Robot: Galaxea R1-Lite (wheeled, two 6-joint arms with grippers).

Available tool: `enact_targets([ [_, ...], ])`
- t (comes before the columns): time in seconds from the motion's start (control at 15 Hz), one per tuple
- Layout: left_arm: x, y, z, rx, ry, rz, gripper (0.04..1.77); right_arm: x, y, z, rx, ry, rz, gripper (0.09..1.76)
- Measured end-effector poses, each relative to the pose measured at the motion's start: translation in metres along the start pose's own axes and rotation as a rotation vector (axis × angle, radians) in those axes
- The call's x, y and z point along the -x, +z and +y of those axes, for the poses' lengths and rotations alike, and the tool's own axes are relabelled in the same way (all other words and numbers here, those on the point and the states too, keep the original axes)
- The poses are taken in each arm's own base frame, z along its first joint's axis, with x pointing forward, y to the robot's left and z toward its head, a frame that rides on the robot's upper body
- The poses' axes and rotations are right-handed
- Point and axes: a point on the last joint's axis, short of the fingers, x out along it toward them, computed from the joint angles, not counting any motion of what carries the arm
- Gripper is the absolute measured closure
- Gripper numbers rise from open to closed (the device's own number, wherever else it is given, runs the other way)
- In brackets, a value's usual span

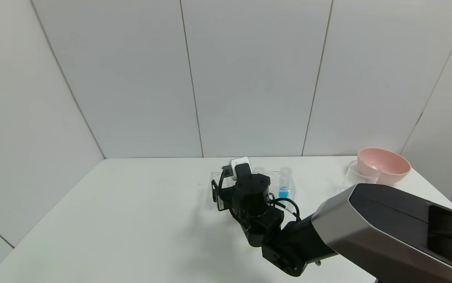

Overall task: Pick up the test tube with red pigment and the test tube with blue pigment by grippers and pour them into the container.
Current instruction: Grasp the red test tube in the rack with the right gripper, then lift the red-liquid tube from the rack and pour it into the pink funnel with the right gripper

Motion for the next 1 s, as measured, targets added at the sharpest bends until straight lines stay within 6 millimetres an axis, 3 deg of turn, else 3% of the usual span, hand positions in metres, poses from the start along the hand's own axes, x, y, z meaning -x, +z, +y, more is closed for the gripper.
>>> enact_targets([
  [0.2,0.0000,0.0000,0.0000,0.000,0.000,0.000,0.05,0.0002,0.0001,-0.0004,-0.003,0.002,-0.011,0.82],
  [0.33,0.0000,0.0000,0.0000,0.000,0.000,0.000,0.05,0.0010,-0.0004,-0.0006,-0.002,0.000,-0.009,1.02],
  [0.47,0.0000,0.0000,0.0000,0.000,0.000,0.000,0.05,0.0018,0.0006,-0.0013,-0.002,-0.003,-0.010,1.36],
  [1.0,0.0000,0.0000,0.0000,0.000,0.000,0.000,0.05,0.0037,0.0077,0.0002,0.031,0.003,-0.049,1.36],
])
